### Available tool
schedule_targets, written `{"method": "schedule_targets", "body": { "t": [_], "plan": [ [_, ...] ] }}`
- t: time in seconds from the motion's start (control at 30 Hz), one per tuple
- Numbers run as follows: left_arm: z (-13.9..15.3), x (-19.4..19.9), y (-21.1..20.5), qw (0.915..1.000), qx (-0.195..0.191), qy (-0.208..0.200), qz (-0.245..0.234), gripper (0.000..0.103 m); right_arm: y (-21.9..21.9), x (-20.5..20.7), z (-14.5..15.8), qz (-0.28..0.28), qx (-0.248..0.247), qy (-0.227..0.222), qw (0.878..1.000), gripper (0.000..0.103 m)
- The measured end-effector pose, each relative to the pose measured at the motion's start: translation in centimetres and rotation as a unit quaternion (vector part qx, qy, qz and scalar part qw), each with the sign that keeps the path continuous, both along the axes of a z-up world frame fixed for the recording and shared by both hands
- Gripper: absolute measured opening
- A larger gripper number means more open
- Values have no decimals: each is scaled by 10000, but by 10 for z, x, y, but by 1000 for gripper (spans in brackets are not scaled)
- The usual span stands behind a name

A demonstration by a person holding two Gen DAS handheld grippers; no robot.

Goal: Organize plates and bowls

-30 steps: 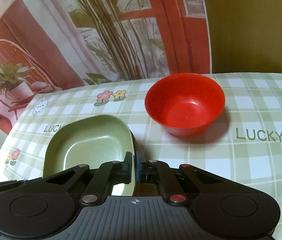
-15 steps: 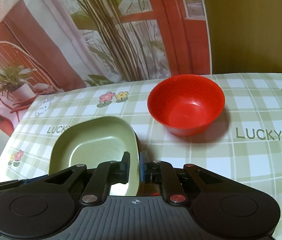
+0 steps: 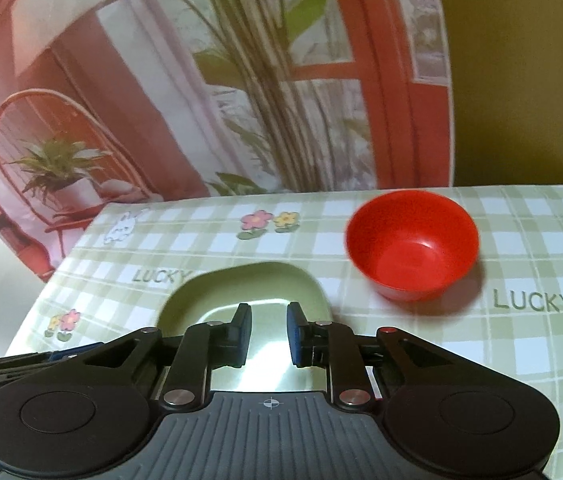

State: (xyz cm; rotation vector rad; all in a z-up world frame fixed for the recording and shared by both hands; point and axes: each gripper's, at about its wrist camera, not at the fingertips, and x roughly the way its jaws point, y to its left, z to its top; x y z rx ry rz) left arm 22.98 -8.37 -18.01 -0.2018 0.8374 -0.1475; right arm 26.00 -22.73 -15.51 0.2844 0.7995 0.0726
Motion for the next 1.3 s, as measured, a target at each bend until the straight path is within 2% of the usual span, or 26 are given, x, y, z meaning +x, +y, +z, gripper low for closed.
{"method": "schedule_targets", "body": {
  "t": [0.2,0.53,0.77,1.03,1.3],
  "plan": [
    [10,-12,28,9999,61,-44,151,27,31,6,10,381,35,-58,9992,30],
    [22,-45,95,9981,68,-54,606,27,96,16,16,1142,-19,-1,9935,34],
    [36,-70,160,9923,-1,-223,1220,27,146,21,13,1650,-122,108,9862,36],
    [38,-92,217,9840,40,-215,1771,27,212,25,3,2315,-206,293,9722,36],
    [18,-116,247,9776,26,108,2103,29,281,23,-14,3111,-322,501,9485,36]
  ]
}}
